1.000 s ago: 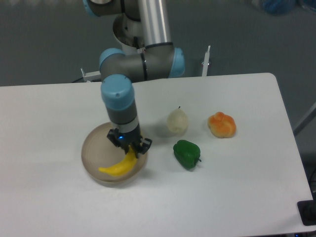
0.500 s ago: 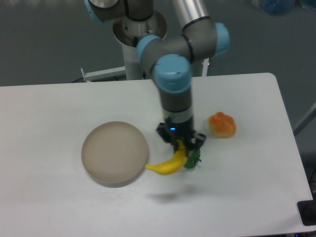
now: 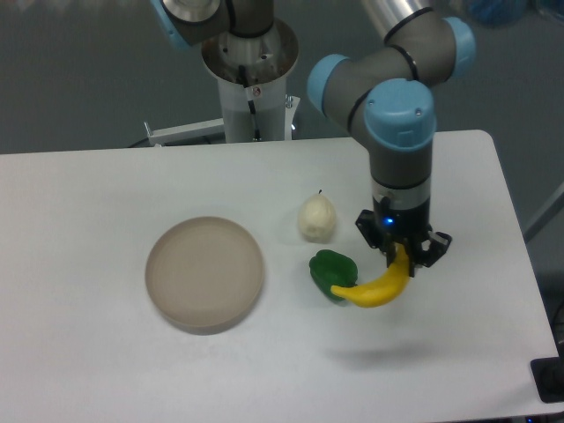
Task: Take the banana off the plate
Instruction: 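Lift the banana off the plate and carry it toward the green pepper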
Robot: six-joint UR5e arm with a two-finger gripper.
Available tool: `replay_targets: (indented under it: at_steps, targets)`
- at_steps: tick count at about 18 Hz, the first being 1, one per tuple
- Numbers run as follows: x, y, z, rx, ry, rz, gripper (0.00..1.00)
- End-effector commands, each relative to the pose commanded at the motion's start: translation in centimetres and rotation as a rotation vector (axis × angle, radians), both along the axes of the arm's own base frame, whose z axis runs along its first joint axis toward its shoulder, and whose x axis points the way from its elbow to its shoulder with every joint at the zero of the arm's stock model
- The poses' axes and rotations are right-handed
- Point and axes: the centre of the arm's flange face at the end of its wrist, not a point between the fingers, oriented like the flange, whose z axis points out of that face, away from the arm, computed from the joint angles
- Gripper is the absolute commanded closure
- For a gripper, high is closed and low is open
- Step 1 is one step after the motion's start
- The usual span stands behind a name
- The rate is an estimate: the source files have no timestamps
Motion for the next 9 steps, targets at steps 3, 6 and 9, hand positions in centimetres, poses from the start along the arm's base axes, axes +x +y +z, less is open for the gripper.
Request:
replay_targets:
  at_steps: [3, 6, 9]
  targets:
    - [-0.7, 0.5, -0.2, 0.005, 0.006, 0.002, 0.62]
    - [-1.4, 0.4, -0.2, 0.006, 0.011, 0.009, 0.62]
    - [-1.6, 0.3, 0.0, 0.011, 0.013, 0.011, 0.62]
